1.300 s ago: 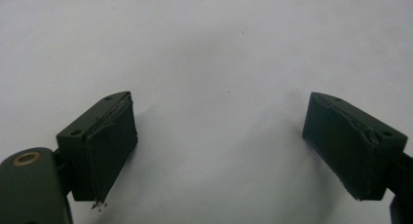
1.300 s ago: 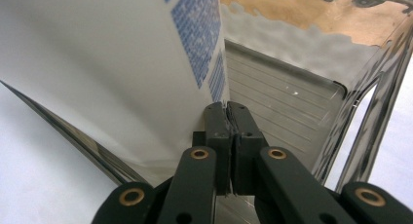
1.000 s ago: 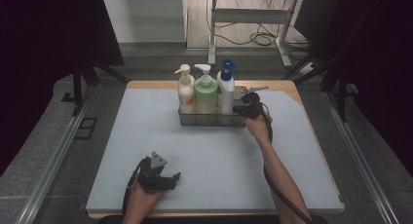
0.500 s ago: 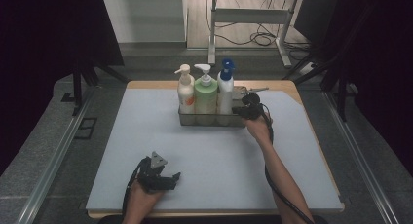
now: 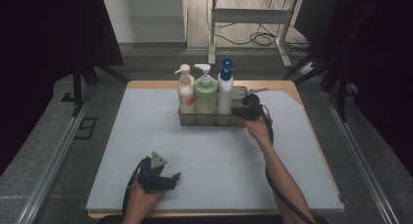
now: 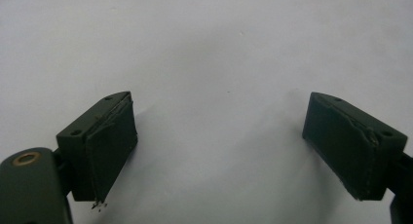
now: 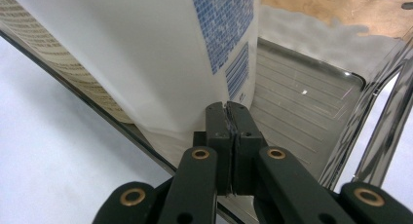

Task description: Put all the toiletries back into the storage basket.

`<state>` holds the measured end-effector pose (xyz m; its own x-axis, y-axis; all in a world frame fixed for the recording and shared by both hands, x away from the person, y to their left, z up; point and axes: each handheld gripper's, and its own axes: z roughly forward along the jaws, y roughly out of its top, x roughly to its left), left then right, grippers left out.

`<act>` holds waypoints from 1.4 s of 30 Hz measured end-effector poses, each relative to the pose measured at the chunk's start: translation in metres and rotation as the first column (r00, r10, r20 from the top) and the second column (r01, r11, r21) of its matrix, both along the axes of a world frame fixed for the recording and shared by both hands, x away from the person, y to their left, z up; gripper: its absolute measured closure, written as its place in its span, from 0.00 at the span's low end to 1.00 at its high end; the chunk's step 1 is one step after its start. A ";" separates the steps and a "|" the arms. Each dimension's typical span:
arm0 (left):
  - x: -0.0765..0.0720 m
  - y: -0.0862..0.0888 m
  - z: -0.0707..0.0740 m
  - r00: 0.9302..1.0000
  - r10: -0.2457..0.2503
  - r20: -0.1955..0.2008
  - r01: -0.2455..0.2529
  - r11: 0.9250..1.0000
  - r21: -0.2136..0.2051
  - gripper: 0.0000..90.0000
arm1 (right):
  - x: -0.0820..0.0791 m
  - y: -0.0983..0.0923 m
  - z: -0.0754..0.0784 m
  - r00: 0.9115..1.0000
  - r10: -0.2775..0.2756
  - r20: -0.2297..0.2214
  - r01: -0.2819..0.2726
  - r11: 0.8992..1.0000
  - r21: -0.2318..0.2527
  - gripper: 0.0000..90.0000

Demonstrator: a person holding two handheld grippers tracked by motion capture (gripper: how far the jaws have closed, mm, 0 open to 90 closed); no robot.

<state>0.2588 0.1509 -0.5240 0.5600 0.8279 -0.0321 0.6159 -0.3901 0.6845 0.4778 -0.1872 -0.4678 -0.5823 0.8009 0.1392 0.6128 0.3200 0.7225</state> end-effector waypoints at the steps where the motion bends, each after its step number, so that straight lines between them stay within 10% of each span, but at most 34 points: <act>1: 0.000 0.000 0.000 1.000 0.000 0.000 0.000 1.000 0.000 0.13 | 0.000 0.000 0.000 1.000 0.000 0.000 0.000 1.000 0.000 0.99; 28: 0.000 0.000 0.000 1.000 0.000 0.000 0.000 1.000 0.001 0.13 | -0.007 -0.004 0.010 0.999 0.010 0.034 -0.010 1.000 -0.012 0.86; 42: 0.000 0.000 0.000 1.000 0.000 0.000 0.000 1.000 0.001 0.13 | -0.014 -0.016 0.017 0.998 -0.006 0.059 0.006 1.000 -0.001 0.63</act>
